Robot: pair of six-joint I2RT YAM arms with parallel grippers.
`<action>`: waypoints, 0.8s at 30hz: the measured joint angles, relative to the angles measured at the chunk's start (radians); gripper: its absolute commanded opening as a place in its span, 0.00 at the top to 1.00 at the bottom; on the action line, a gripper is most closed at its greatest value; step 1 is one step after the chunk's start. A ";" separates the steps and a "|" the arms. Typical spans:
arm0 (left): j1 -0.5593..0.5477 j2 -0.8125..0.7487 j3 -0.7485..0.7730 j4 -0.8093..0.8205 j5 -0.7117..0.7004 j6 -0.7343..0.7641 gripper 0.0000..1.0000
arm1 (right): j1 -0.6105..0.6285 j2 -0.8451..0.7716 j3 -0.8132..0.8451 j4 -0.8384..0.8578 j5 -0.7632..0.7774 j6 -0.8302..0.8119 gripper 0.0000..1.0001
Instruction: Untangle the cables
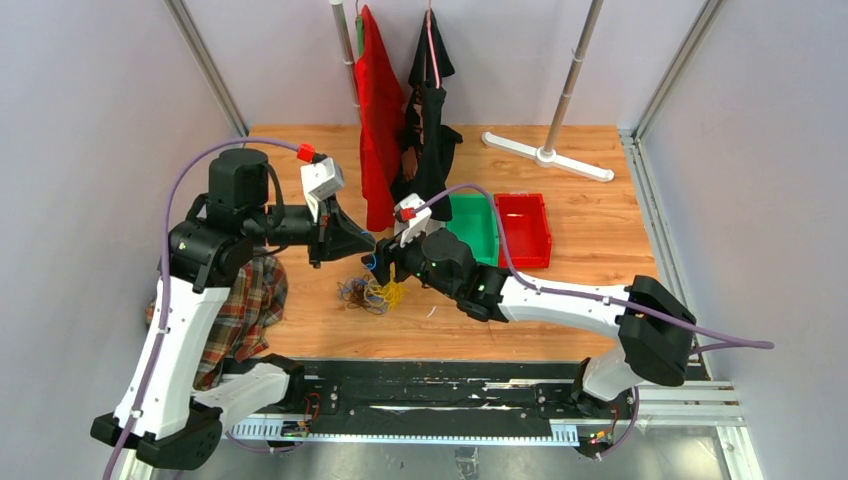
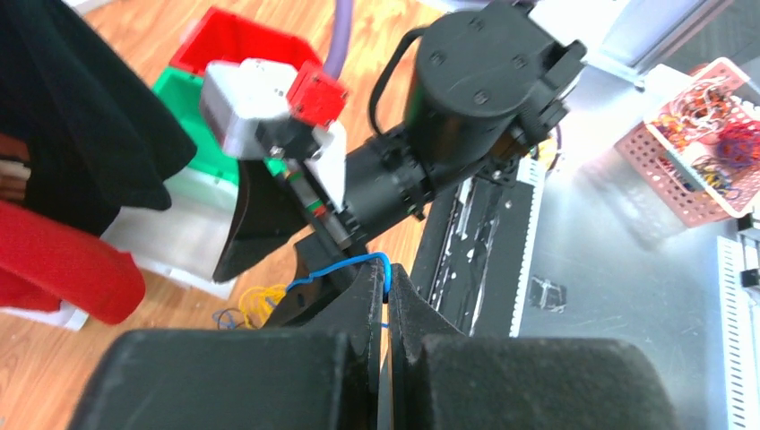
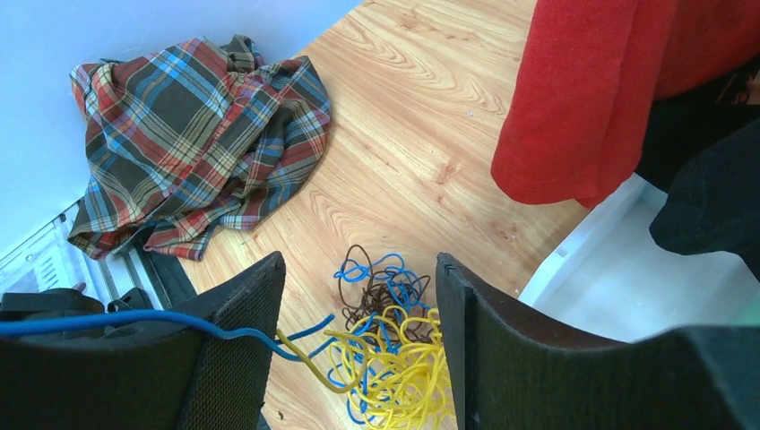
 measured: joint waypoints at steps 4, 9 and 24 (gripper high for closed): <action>0.000 0.010 0.054 0.000 0.047 -0.036 0.99 | 0.000 0.012 -0.008 0.016 0.005 0.011 0.40; 0.000 0.023 0.118 -0.001 0.079 -0.066 1.00 | 0.000 0.029 -0.041 0.031 0.007 0.020 0.43; 0.000 0.115 0.491 0.006 0.056 -0.073 1.00 | 0.000 0.093 -0.209 0.074 -0.020 0.090 0.51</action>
